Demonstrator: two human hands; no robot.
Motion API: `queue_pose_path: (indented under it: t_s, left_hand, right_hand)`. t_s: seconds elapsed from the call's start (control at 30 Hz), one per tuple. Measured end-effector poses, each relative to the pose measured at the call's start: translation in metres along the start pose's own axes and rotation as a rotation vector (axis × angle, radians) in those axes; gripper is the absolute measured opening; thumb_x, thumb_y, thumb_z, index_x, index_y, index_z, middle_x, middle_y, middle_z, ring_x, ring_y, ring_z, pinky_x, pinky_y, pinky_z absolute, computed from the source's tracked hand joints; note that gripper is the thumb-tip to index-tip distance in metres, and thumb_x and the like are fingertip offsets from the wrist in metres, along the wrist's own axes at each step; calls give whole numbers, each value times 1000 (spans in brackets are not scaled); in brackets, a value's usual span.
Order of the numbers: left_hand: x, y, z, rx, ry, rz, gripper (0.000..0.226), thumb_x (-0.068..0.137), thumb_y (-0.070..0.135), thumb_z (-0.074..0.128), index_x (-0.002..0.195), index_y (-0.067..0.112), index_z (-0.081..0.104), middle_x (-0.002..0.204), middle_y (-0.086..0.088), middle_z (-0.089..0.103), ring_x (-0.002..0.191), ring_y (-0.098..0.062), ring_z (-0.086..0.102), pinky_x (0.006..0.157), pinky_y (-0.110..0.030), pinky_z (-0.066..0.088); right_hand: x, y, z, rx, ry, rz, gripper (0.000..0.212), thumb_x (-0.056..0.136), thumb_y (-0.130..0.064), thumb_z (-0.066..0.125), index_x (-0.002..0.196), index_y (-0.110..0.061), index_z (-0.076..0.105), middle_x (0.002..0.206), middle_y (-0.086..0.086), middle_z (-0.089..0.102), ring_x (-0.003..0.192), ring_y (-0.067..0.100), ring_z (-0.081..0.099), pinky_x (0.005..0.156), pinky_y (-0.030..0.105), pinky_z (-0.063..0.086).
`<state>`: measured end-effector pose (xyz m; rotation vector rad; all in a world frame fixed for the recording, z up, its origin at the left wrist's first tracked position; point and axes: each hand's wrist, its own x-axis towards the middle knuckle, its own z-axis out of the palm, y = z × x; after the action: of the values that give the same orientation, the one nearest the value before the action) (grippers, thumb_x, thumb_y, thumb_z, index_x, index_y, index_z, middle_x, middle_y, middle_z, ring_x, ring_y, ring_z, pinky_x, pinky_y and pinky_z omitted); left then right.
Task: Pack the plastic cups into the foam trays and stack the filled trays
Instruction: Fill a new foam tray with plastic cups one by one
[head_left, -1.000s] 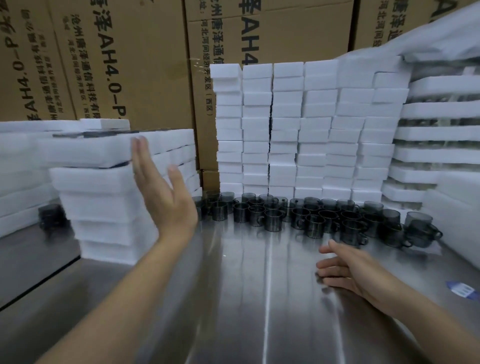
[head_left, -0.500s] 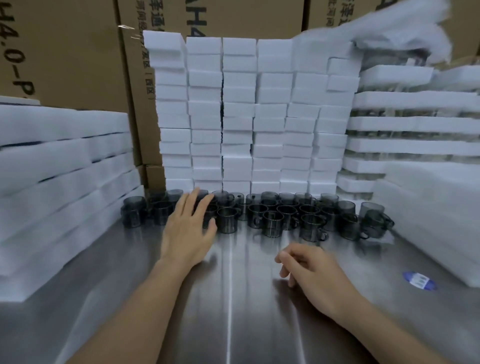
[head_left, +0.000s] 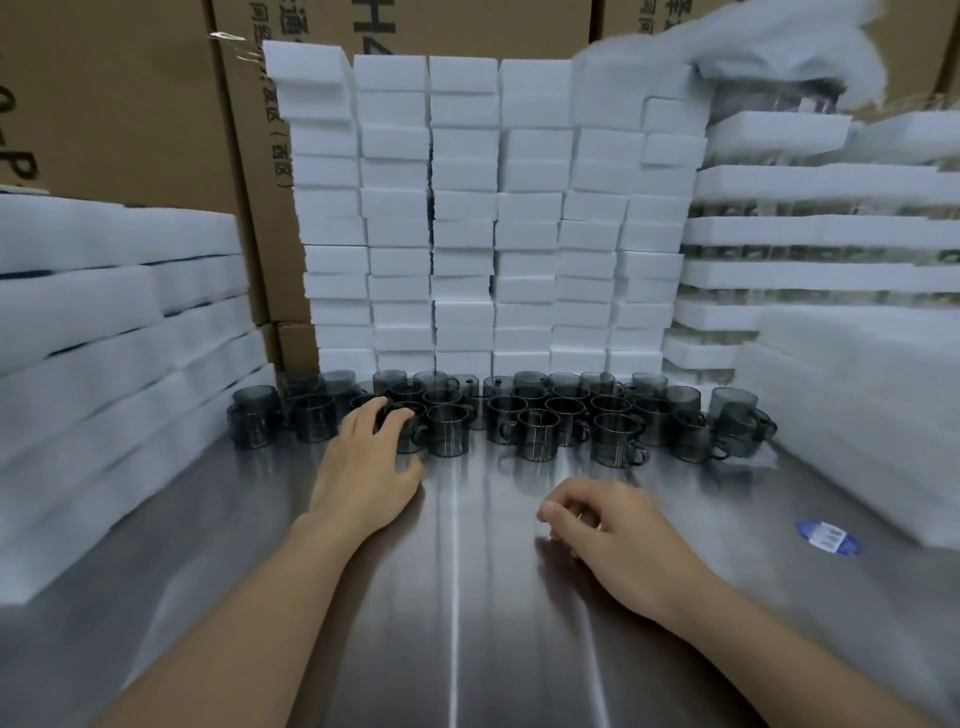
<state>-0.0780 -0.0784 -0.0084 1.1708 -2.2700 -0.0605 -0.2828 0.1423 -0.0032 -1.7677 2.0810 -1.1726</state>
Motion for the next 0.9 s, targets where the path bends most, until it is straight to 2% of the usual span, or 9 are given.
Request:
queue_pose_path:
  t_s: [0.1, 0.17, 0.37, 0.43, 0.5, 0.6, 0.7, 0.8, 0.9]
  left_hand:
    - [-1, -1, 0, -36, 10, -20, 53, 102, 42, 64, 152, 31, 48, 171, -1, 27, 160, -25, 17, 124, -48, 33]
    - [0, -1, 0, -53, 16, -41, 42, 101, 43, 66, 139, 29, 54, 170, -2, 28, 159, -28, 19, 122, -50, 37]
    - [2, 2, -1, -27, 52, -34, 30, 99, 53, 64, 109, 29, 49, 162, 2, 36, 150, -27, 35, 112, -48, 45]
    - [2, 1, -1, -10, 61, -26, 31, 98, 54, 64, 105, 28, 49, 156, 4, 40, 139, -25, 46, 103, -45, 48]
    - [2, -1, 0, 6, 73, -17, 32, 98, 57, 63, 103, 29, 49, 149, 7, 42, 117, -21, 56, 90, -42, 49]
    - [3, -1, 1, 24, 79, 3, 32, 98, 58, 62, 103, 30, 48, 135, 9, 44, 91, -17, 56, 78, -38, 47]
    - [2, 2, -2, 37, 59, 6, 32, 97, 59, 62, 106, 31, 49, 130, 9, 46, 95, -18, 58, 80, -40, 50]
    - [2, 3, 0, 80, 56, 25, 33, 97, 59, 62, 111, 31, 51, 133, 7, 50, 107, -20, 57, 86, -40, 49]
    - [2, 3, 2, 115, 57, 27, 38, 98, 59, 61, 122, 30, 55, 137, 4, 55, 116, -23, 58, 92, -42, 48]
  right_hand:
    - [0, 1, 1, -5, -7, 0, 18, 104, -33, 63, 90, -29, 74, 76, -15, 71, 70, 7, 67, 68, 24, 52]
    - [0, 3, 1, -21, -9, -3, 17, 103, -35, 63, 91, -31, 74, 78, -20, 71, 70, 5, 66, 67, 21, 51]
    - [4, 8, 2, -43, -9, -12, 17, 103, -38, 63, 92, -32, 74, 81, -27, 69, 71, 2, 65, 65, 16, 46]
    - [4, 7, 1, -62, -8, -16, 17, 103, -38, 63, 92, -32, 74, 81, -26, 69, 71, 2, 65, 64, 16, 45]
    - [4, 6, 1, -70, -10, -16, 16, 103, -38, 63, 93, -32, 74, 80, -22, 70, 72, 2, 66, 66, 17, 47]
    - [4, 5, 1, -67, -16, -14, 17, 104, -36, 63, 93, -30, 75, 76, -21, 70, 71, 4, 67, 69, 22, 52]
    - [4, 4, 0, -84, -21, -20, 17, 104, -36, 63, 93, -31, 75, 77, -15, 72, 70, 4, 67, 68, 24, 51]
    - [3, 5, 1, -86, -15, -25, 16, 104, -37, 64, 91, -33, 74, 79, -16, 72, 71, 2, 67, 67, 23, 50]
    - [3, 5, 2, -69, -12, -21, 16, 103, -35, 65, 91, -32, 74, 77, -17, 72, 69, 4, 67, 71, 28, 54]
